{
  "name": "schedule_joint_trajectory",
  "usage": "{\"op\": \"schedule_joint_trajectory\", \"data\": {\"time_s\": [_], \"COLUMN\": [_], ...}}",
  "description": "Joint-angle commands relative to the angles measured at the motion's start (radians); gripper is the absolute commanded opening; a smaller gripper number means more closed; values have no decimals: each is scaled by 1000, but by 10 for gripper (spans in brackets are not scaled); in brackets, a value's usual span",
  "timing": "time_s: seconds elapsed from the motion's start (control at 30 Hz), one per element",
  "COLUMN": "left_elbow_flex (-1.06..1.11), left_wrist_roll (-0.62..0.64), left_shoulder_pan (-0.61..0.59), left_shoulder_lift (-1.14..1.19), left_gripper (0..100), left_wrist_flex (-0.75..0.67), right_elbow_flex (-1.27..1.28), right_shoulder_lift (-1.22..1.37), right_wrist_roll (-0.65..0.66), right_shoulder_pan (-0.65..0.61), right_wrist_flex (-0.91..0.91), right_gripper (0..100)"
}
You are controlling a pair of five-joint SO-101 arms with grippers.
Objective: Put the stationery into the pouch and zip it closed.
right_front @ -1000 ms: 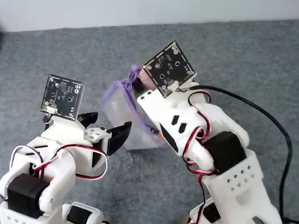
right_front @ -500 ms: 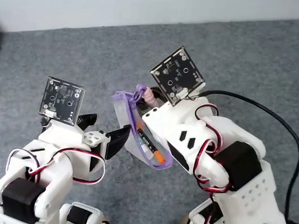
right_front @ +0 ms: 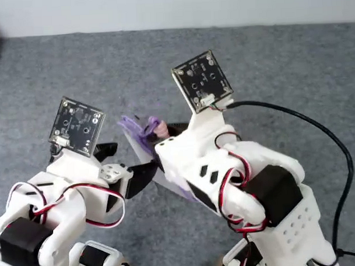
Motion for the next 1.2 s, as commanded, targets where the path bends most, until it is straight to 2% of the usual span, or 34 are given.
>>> {"op": "schedule_joint_trajectory", "data": {"time_s": [0.0, 0.1, 0.3, 0.43, 0.67, 0.83, 1.0, 1.17], "left_elbow_flex": [-38, -38, -38, -38, -38, -38, -38, -38], "left_wrist_roll": [-14, -31, -106, -146, -207, -206, -201, -123], "left_shoulder_pan": [-81, -121, -123, -123, -123, -121, -121, -121], "left_shoulder_lift": [11, 11, 11, 11, 9, 9, 11, 11], "left_gripper": [268, 268, 268, 268, 268, 268, 268, 268], "left_wrist_flex": [5, 5, 5, 8, 69, 68, 37, 11], "right_elbow_flex": [0, 0, 5, 0, 0, -25, -167, -325], "right_shoulder_lift": [38, 42, 51, 77, 91, 150, 259, 383], "right_wrist_roll": [-28, -21, 118, 123, 127, 153, 149, 150], "right_shoulder_pan": [-44, -44, -42, -38, 74, 120, 82, 73], "right_wrist_flex": [96, 107, 85, 62, -130, -229, -239, -237], "right_gripper": [7, 7, 7, 7, 7, 7, 7, 7]}}
